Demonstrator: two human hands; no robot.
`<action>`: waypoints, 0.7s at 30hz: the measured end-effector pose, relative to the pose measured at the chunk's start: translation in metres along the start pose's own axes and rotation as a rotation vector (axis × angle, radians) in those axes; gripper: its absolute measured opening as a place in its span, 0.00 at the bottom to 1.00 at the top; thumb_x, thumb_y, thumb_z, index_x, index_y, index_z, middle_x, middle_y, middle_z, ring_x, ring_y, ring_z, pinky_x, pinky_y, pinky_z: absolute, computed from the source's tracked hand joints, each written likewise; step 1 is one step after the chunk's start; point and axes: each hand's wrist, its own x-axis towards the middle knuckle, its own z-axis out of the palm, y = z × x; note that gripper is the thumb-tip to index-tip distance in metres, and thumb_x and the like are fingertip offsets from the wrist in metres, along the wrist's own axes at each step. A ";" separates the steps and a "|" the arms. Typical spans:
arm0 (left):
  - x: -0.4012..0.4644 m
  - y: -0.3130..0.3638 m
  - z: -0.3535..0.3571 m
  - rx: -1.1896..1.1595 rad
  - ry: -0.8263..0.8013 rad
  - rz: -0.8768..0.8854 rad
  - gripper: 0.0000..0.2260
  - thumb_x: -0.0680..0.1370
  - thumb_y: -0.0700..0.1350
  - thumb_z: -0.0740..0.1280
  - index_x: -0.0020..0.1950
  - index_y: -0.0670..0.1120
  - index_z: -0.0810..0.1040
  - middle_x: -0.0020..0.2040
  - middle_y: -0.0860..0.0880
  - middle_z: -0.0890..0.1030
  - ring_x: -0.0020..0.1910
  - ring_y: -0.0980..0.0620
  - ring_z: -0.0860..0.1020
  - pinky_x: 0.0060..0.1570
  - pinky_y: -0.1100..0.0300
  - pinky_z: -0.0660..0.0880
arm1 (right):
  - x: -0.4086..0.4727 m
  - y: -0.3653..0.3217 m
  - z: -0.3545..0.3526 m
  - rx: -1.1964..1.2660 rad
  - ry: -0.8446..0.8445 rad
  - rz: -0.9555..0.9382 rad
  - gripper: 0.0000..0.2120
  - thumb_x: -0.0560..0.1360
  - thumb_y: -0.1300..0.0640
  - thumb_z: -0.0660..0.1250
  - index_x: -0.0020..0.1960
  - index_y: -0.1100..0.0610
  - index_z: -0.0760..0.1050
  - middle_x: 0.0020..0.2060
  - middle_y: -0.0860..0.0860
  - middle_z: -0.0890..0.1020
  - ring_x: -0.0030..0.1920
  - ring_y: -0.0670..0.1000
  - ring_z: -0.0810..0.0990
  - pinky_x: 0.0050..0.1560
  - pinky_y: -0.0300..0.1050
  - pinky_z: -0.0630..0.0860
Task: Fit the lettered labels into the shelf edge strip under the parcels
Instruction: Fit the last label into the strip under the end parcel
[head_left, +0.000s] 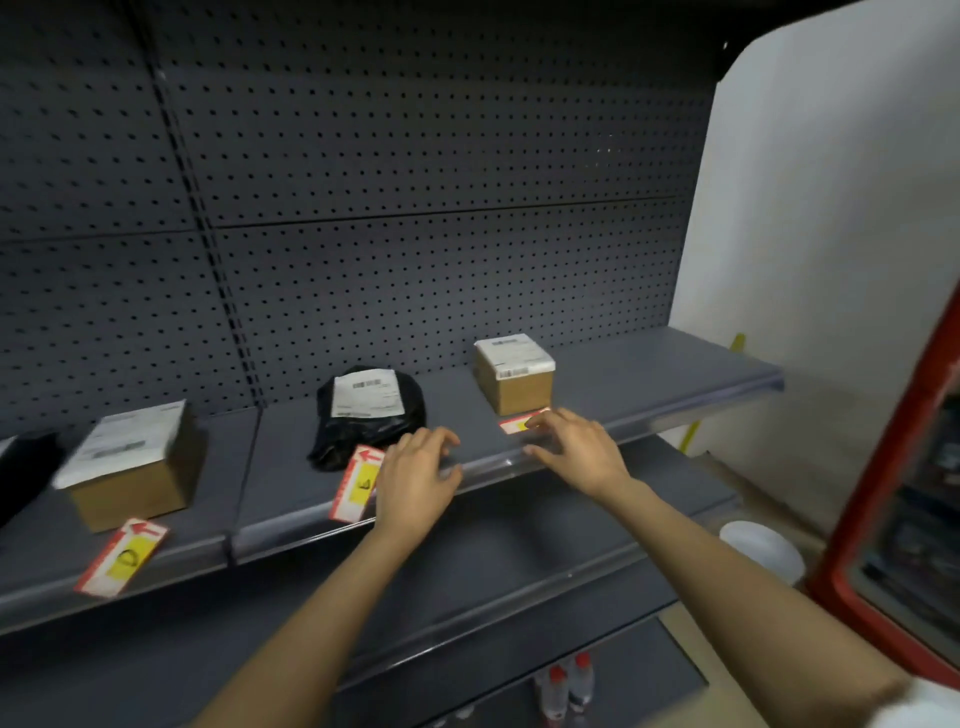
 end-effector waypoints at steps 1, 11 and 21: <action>0.006 0.009 0.010 -0.002 0.009 -0.020 0.11 0.69 0.44 0.71 0.51 0.49 0.76 0.46 0.47 0.80 0.48 0.45 0.75 0.47 0.53 0.69 | 0.007 0.014 -0.006 -0.008 0.000 0.001 0.15 0.75 0.46 0.65 0.59 0.50 0.73 0.55 0.50 0.79 0.56 0.53 0.78 0.58 0.48 0.69; 0.060 0.051 0.068 0.030 -0.020 -0.129 0.09 0.72 0.44 0.68 0.52 0.48 0.76 0.49 0.46 0.80 0.51 0.44 0.76 0.50 0.52 0.71 | 0.057 0.077 -0.014 -0.068 -0.097 0.024 0.21 0.73 0.38 0.63 0.58 0.51 0.76 0.56 0.52 0.79 0.58 0.54 0.75 0.60 0.49 0.66; 0.085 0.040 0.092 0.095 -0.251 -0.251 0.12 0.75 0.50 0.64 0.58 0.50 0.73 0.53 0.46 0.81 0.53 0.45 0.77 0.46 0.56 0.72 | 0.090 0.080 -0.002 0.027 -0.217 0.036 0.14 0.72 0.39 0.65 0.32 0.46 0.73 0.47 0.54 0.81 0.55 0.56 0.77 0.57 0.50 0.68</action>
